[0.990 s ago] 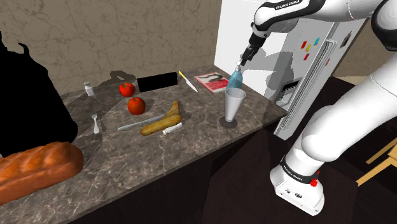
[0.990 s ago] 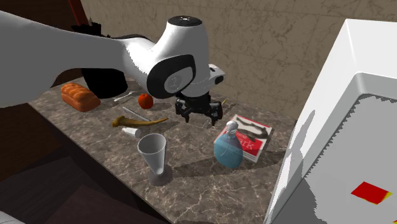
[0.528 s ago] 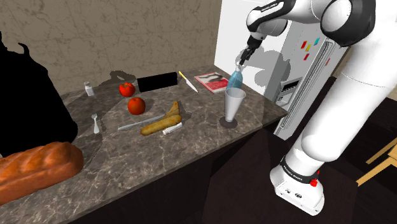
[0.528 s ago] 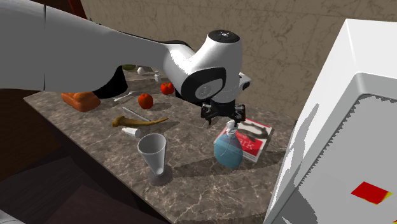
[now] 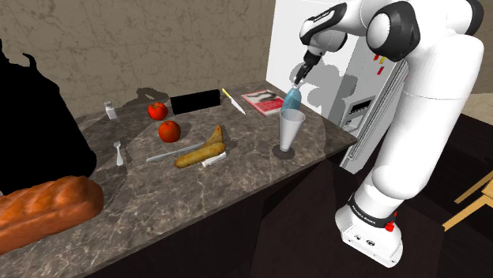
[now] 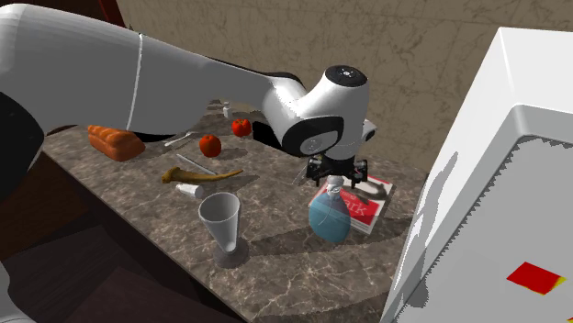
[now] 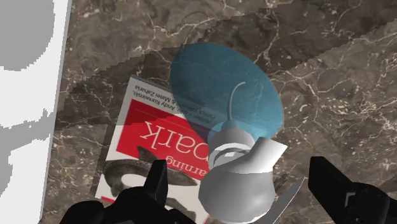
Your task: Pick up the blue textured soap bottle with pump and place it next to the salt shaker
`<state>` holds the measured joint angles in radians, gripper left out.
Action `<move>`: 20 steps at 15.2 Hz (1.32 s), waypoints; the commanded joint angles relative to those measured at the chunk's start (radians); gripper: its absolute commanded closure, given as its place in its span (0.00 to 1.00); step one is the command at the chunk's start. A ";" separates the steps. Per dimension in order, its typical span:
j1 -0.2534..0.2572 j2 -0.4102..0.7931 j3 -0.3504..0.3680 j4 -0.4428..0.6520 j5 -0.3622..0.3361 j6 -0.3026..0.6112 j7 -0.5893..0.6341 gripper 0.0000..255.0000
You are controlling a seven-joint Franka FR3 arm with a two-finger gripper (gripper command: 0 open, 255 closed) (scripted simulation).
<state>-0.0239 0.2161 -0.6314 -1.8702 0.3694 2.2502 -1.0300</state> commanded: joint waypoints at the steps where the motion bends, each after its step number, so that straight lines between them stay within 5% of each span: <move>1: -0.004 0.020 0.006 -0.002 0.018 0.017 -0.010 0.00; 10: -0.007 0.035 0.011 -0.004 0.032 0.030 -0.019 0.00; 11: -0.007 0.035 0.011 -0.004 0.032 0.030 -0.019 1.00; 20: -0.007 0.035 0.011 -0.004 0.032 0.030 -0.019 1.00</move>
<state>-0.0314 0.2509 -0.6204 -1.8737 0.4011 2.2806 -1.0488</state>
